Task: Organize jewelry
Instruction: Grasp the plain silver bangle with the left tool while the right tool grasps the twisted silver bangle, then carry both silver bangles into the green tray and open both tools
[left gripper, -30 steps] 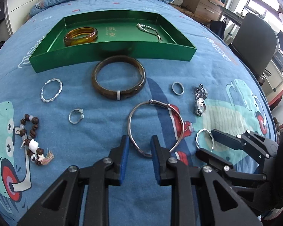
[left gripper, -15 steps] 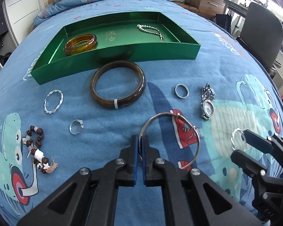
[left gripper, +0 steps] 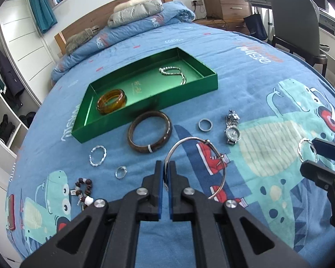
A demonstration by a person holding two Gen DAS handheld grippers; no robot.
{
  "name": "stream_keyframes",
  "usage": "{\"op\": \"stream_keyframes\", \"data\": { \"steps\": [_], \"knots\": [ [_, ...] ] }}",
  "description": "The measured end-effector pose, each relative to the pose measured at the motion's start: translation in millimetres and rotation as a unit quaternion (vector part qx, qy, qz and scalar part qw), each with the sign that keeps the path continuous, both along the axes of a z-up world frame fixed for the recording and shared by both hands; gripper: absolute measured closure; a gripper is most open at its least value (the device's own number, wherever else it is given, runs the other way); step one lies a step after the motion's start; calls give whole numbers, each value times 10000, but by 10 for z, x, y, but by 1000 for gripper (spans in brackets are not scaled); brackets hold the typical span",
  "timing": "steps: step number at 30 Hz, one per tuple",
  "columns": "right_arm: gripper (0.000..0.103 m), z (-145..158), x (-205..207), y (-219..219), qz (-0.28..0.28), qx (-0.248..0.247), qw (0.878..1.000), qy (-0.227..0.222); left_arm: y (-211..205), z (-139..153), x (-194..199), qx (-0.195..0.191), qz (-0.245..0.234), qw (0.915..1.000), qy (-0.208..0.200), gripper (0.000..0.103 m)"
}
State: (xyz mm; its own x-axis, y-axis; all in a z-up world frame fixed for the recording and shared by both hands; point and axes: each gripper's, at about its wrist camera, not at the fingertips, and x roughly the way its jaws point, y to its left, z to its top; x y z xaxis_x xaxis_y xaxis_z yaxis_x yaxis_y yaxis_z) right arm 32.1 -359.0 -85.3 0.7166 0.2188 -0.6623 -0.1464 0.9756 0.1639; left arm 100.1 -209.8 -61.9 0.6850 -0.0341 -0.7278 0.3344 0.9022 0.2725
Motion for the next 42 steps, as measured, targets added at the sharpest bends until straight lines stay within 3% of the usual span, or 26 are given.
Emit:
{"op": "stream_keyframes", "data": {
  "steps": [5,10,19,26,31,36,42],
  "knots": [
    [65,134,-31,7,-36,-71,9999,-133,73,269,20,-95,-10,9996,-257,100],
    [65,358,190,48,47,-112,9994,-337,197,564,299,-271,117,9987,-412,100],
    [65,719,1353,255,275,4,9982,-534,480,853,1399,-631,527,9955,-473,100],
    [65,665,2565,508,384,52,9988,-303,690,648,2349,-614,853,9940,-299,100],
    [65,406,3206,714,360,-33,9993,16,793,371,2812,-612,991,9932,-46,100],
    [65,77,3551,763,242,-154,9980,561,877,61,3124,-750,1201,9890,432,100],
    [65,-93,3747,696,119,-411,9920,1191,892,-137,3287,-944,1296,9826,942,100]
  ]
}}
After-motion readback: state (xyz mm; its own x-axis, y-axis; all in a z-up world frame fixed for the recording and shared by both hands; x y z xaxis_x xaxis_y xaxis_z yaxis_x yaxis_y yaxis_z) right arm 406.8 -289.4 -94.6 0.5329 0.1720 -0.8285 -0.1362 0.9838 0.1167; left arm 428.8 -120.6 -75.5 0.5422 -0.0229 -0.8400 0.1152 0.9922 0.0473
